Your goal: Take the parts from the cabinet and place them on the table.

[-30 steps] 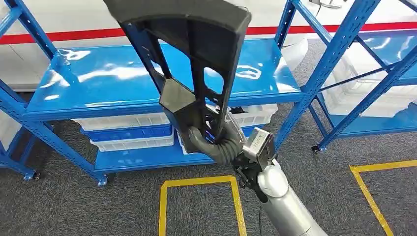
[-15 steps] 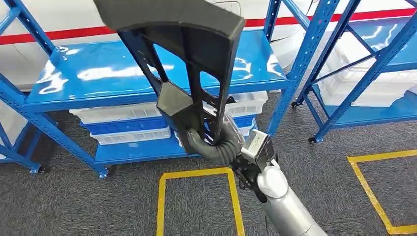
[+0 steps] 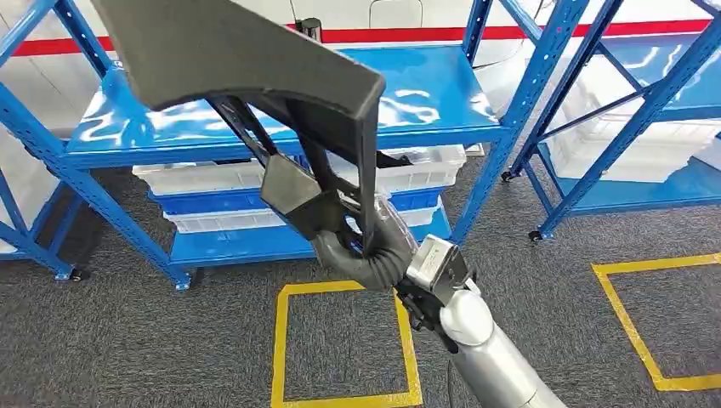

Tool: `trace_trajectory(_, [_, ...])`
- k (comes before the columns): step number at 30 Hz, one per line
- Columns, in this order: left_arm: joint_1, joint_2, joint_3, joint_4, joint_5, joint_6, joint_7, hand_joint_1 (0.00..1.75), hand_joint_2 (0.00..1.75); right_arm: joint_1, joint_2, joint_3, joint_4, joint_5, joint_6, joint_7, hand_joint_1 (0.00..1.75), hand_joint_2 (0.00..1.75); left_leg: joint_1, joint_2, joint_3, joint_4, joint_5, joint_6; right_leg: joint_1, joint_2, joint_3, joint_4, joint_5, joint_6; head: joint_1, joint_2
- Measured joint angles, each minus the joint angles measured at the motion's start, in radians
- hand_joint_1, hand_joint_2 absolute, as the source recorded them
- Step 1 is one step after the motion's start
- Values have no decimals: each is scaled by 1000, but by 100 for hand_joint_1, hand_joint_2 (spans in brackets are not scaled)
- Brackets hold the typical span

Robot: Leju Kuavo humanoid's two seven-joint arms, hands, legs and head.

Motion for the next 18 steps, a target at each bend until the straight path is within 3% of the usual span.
trace_trajectory(1, [0, 0, 0, 0, 0, 1, 0, 0, 175, 0, -1, 2, 2, 1, -1, 0, 175, 175, 1, -5, -8, 1, 6, -4, -4, 0, 39, -46, 20, 14, 0, 0])
trace_trajectory(3, [0, -1, 0, 0, 0, 3, 0, 0, 175, -1, -2, 6, 2, 3, -1, 0, 175, 175, 5, -18, -17, 6, 15, -14, -14, 4, 165, -235, 67, 34, 0, 0])
trace_trajectory(4, [0, 1, 0, 0, 0, 5, 0, 0, 175, -2, -2, 8, 2, 4, -1, 0, 175, 175, 5, -24, -24, 14, 18, -20, -23, 33, 223, -333, 62, 34, 0, 0])
trace_trajectory(5, [-2, 2, 0, 0, 0, 6, 0, 0, 175, -1, -2, 11, 2, 6, -1, 0, 175, 175, 2, -32, -35, 19, 22, -26, -12, 44, 234, -328, 66, 24, -2, 0])
trace_trajectory(8, [1, 2, 0, 0, 1, 7, 0, 0, 175, -2, -5, 15, 2, 11, -3, 0, 175, 175, 1, -54, -48, 26, 34, -43, -10, 34, 211, -322, 63, 8, -1, 0])
trace_trajectory(9, [4, 4, 0, 0, 1, 8, 0, 0, 175, -3, -5, 16, 2, 11, -3, 0, 175, 175, 7, -55, -55, 29, 34, -48, -28, 25, 211, -326, 71, -6, -3, 0])
trace_trajectory(10, [7, 3, 0, 0, 1, 7, 0, 0, 175, -5, -4, 19, 2, 11, -3, 0, 175, 175, 8, -33, -66, 53, 9, -51, -24, 17, 207, -326, 76, -14, -2, 0])
trace_trajectory(11, [8, 2, 0, 0, 1, 8, 0, 0, 175, -7, -3, 22, 2, 11, -3, 0, 175, 175, 9, -17, -91, 108, -36, -55, -22, 10, 203, -326, 78, -26, -3, 0])
trace_trajectory(13, [8, 2, 0, 0, 2, 8, -1, 0, 175, -6, -3, 24, 2, 11, -3, 0, 175, 175, 10, -9, -169, 290, -127, -63, -15, -8, 194, -326, 83, -32, -3, 0])
trace_trajectory(14, [10, 2, 0, 0, 2, 10, -1, 0, 175, -6, -5, 26, 3, 11, -3, 0, 175, 175, 11, -9, -195, 355, -147, -66, -14, -17, 191, -325, 85, -35, -4, 0])
trace_trajectory(15, [12, 2, 0, 0, 3, 10, -1, 0, 175, -6, -5, 27, 3, 11, -3, 0, 175, 175, 11, -8, -198, 372, -141, -67, -13, -26, 190, -325, 85, -35, -3, 0])
trace_trajectory(16, [14, 2, 0, 0, 3, 11, -1, 0, 175, -6, -5, 27, 3, 10, -3, 0, 175, 175, 12, -4, -172, 333, -110, -66, -13, -35, 190, -324, 85, -34, -3, 0])
trace_trajectory(18, [14, 3, 0, 0, 5, 14, -1, 0, 175, -6, -5, 29, 3, 10, -3, 0, 175, 175, 13, 13, -74, 168, -34, -64, -13, -49, 195, -324, 84, -33, -3, 0])
